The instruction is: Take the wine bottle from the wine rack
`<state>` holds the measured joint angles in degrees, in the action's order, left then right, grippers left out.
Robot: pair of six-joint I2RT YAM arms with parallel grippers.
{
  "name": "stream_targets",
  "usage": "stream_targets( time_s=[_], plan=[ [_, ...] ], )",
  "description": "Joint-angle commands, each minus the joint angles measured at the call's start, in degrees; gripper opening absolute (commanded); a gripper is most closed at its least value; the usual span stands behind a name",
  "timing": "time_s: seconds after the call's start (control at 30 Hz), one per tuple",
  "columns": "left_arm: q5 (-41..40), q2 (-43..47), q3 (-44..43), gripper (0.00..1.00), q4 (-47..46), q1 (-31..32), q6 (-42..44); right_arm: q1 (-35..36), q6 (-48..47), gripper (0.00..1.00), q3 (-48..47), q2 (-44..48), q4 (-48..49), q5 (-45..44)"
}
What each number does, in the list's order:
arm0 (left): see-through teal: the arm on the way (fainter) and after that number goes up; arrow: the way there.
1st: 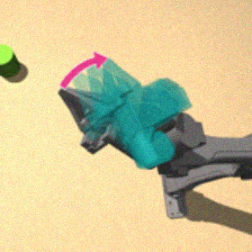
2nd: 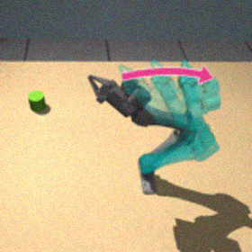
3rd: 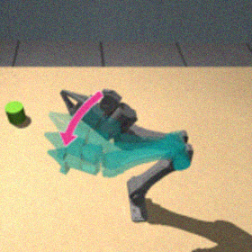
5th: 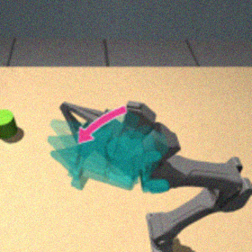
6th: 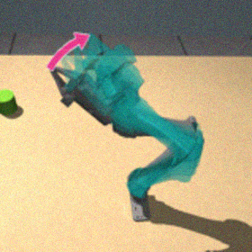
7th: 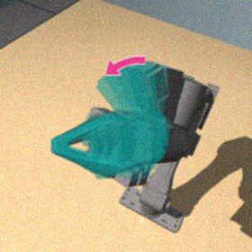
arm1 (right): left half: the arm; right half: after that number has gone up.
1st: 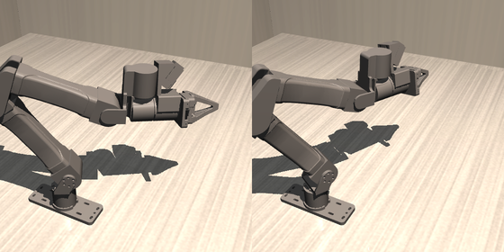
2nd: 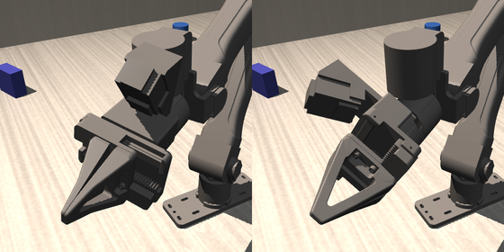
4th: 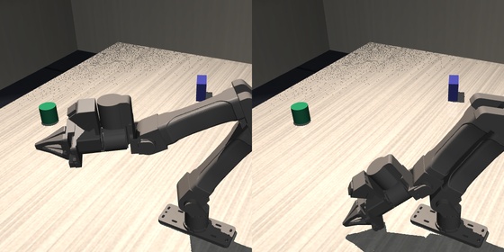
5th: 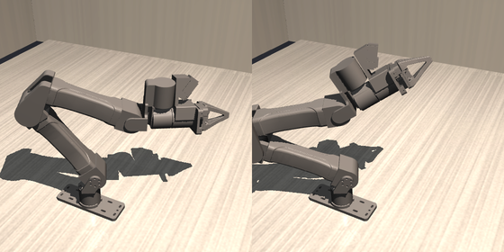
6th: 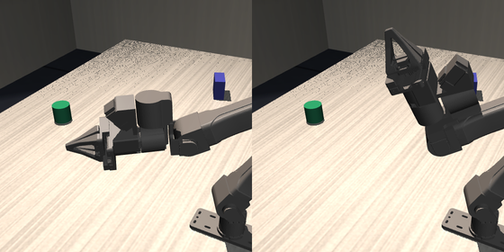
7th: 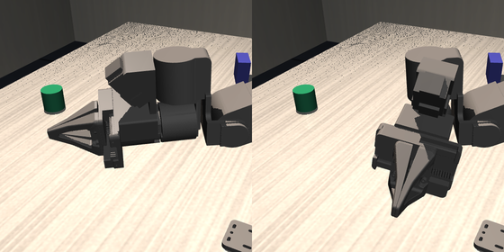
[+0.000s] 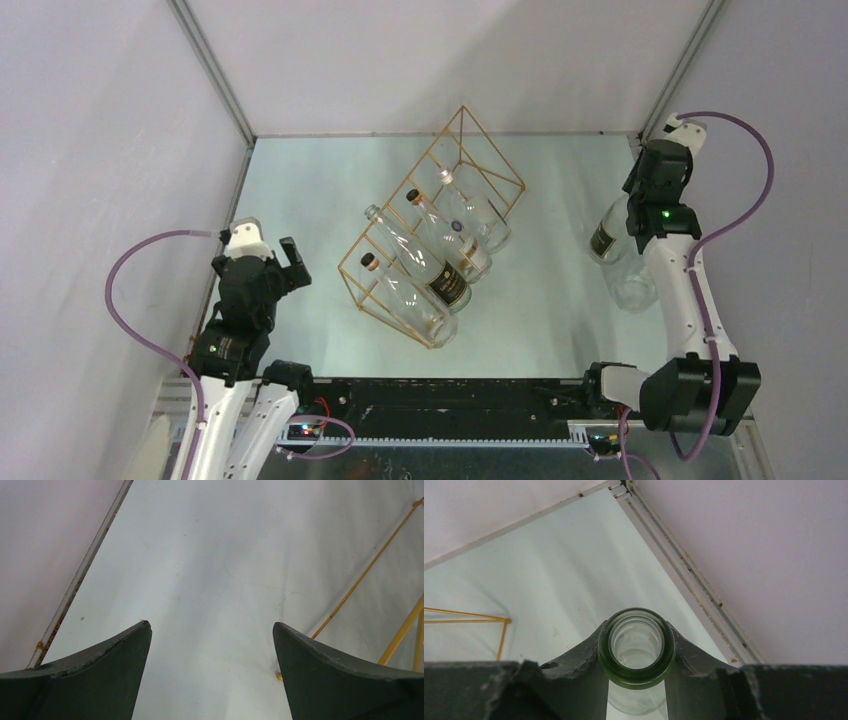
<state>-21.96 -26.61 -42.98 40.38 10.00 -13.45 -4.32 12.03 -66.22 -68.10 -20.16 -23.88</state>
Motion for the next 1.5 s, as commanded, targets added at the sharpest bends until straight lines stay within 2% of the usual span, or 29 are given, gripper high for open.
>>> stream_targets(
  time_s=[0.0,0.47,0.83,1.0,1.23,1.4,1.47],
  plan=[
    [2.0,-0.9,-0.4,0.98,-1.4,0.2,0.8,-0.1,-4.2,0.0,-2.0,-0.9,14.2,-5.1],
    [-0.4,0.0,-0.1,0.98,-1.3,0.2,0.7,-0.8,-15.6,0.0,-2.0,-4.0,19.2,-14.3],
    [-0.6,-1.0,-0.2,0.98,-1.2,0.2,0.6,-4.9,-6.3,0.0,-2.1,-5.5,12.6,-16.1],
    [-0.9,-0.9,-0.2,0.98,-1.0,0.2,0.4,-6.2,-1.7,0.0,-2.0,-5.8,10.4,-13.8],
    [-0.3,-1.1,-0.1,0.98,-1.2,0.2,0.4,-6.5,0.0,0.0,-1.9,-8.0,8.2,-11.1],
    [-0.7,-0.8,-0.3,0.98,-0.9,0.2,0.4,-6.5,-1.2,0.0,2.0,-7.3,11.2,-8.5],
    [-0.7,-0.5,-0.2,0.98,-0.9,0.2,0.3,-6.5,-1.6,0.06,2.8,-7.0,11.8,-8.2]
  ],
)
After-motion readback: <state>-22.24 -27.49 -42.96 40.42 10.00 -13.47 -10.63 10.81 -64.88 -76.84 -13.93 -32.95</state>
